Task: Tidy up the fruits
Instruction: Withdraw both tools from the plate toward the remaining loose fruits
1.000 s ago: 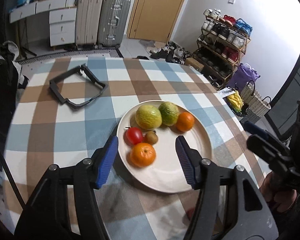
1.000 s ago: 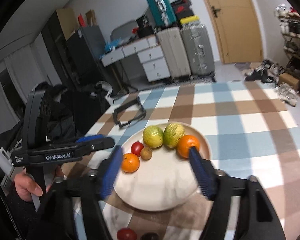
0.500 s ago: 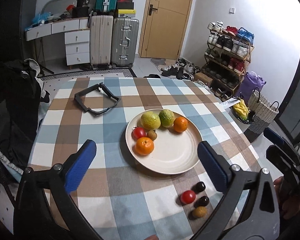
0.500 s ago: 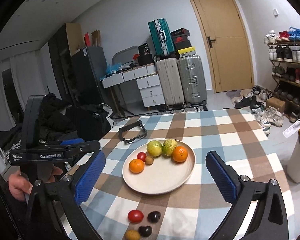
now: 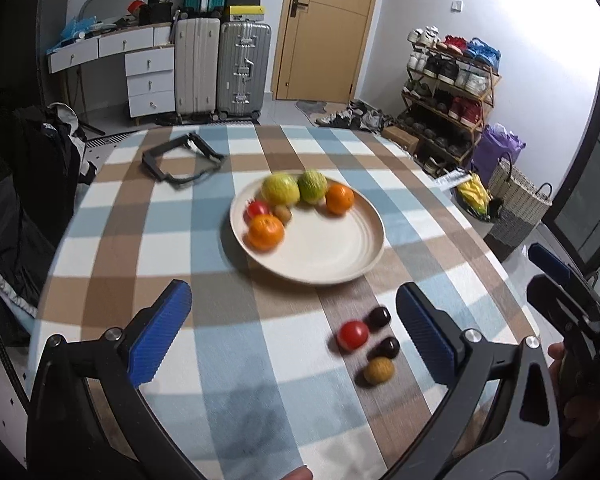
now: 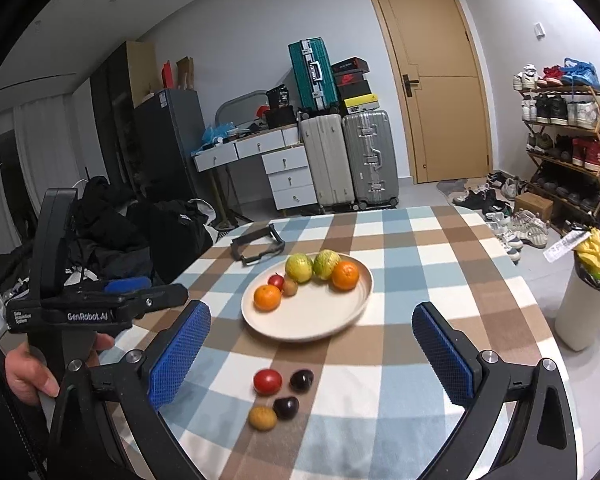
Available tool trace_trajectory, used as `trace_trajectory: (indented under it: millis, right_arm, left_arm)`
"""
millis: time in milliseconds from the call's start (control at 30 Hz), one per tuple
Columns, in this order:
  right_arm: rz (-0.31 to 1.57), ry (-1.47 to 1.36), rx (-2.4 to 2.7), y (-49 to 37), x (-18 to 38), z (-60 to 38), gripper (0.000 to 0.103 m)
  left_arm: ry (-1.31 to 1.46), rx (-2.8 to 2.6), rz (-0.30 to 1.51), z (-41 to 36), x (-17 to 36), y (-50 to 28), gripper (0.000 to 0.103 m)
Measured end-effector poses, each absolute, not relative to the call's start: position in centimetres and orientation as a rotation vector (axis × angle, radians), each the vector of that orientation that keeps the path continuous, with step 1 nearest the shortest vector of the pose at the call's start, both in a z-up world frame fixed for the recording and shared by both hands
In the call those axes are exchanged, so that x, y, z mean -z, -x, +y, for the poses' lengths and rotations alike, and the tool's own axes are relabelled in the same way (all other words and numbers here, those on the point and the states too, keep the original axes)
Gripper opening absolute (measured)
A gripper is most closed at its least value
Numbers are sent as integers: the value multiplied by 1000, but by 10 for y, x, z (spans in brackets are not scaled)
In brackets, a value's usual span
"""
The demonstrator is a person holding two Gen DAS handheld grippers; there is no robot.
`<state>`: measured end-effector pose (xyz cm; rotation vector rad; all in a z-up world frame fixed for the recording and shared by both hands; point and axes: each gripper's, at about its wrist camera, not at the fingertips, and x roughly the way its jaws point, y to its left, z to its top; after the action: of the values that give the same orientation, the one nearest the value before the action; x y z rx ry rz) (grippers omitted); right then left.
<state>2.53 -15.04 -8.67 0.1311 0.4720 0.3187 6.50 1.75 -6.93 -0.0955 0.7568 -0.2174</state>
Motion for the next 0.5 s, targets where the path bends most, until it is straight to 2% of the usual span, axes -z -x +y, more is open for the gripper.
trace_trajectory:
  millis: [500]
  right_arm:
    - [546, -102, -192, 4, 131, -168, 103]
  left_arm:
    - [27, 337, 959, -37, 147, -54, 102]
